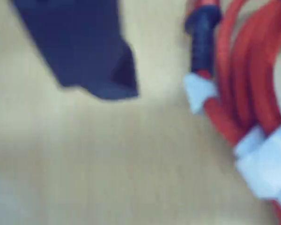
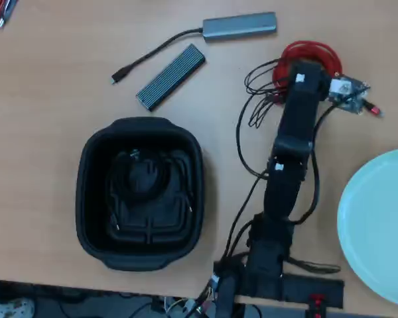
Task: Put a black charging cable in a black bowl and put a red charging cable in a green bowl
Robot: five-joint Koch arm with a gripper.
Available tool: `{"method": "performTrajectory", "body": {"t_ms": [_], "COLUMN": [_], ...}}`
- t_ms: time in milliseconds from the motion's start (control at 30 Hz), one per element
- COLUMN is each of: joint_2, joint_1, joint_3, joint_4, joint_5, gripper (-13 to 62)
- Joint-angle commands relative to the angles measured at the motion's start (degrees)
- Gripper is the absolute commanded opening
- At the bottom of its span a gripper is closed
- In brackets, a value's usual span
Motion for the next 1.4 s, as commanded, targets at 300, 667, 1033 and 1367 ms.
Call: {"method": "performTrajectory", "body": {"t_ms": [300,667,1033,1367], "joint_2": [-4.5,-3.8,8.1,23.0], "joint_1": [0.3,-1.6,-2.5,2.9], "joint_3": [-5.4,-6.4,-6.5,-6.3], "joint_4": [0.7,0.6,4.6,8.4], "joint_5": [-0.3,-0.2,0.4,-0.1], "gripper": [34.9,-5.9,-6.0,-6.0]}}
